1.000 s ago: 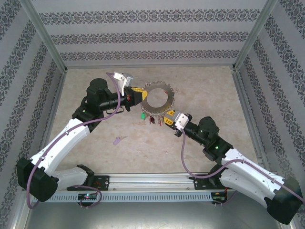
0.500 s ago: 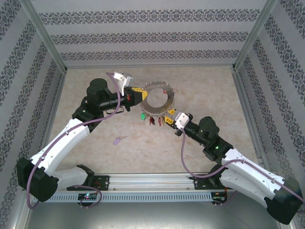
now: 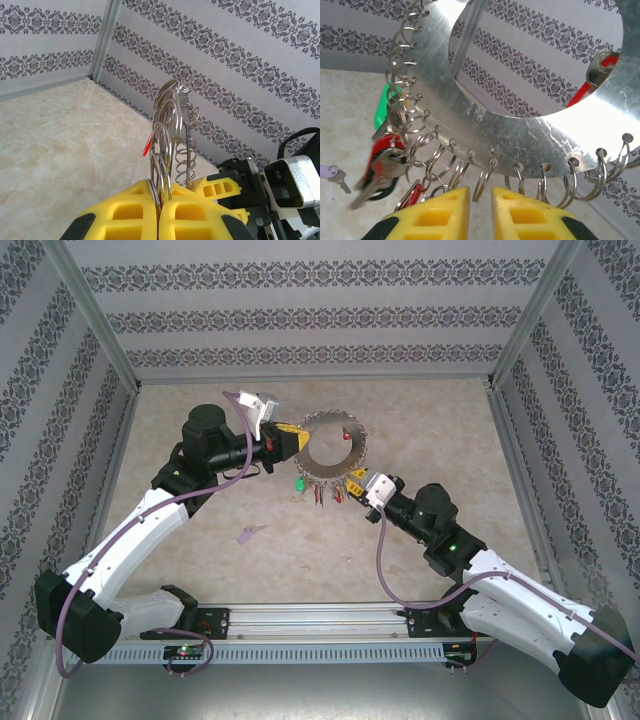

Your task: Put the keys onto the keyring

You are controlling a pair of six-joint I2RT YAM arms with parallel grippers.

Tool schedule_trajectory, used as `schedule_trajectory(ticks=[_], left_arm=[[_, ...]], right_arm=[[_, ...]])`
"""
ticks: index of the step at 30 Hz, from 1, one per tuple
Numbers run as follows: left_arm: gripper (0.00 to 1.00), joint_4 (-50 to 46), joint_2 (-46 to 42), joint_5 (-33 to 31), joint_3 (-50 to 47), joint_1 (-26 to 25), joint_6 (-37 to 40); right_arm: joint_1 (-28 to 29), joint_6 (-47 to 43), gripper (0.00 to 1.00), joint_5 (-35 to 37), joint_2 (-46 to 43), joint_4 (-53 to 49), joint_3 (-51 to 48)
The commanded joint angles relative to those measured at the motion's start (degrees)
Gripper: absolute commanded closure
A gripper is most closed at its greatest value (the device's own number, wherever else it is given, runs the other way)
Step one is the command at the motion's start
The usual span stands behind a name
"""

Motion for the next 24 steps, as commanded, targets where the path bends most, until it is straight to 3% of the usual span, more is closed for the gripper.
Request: schedule_trajectory(ticks=[1, 24], left_arm=[[1.0, 3.98, 0.0, 0.75, 2.18, 0.75, -1.36], [1.0, 5.39, -0.07, 0.59, 1.58, 0.67, -2.88]], right_arm=[[0.47, 0.04, 0.81, 1.47, 0.55, 2.96, 1.32], [0.57, 2.04, 0.86, 2.31, 3.03, 7.0, 0.75]])
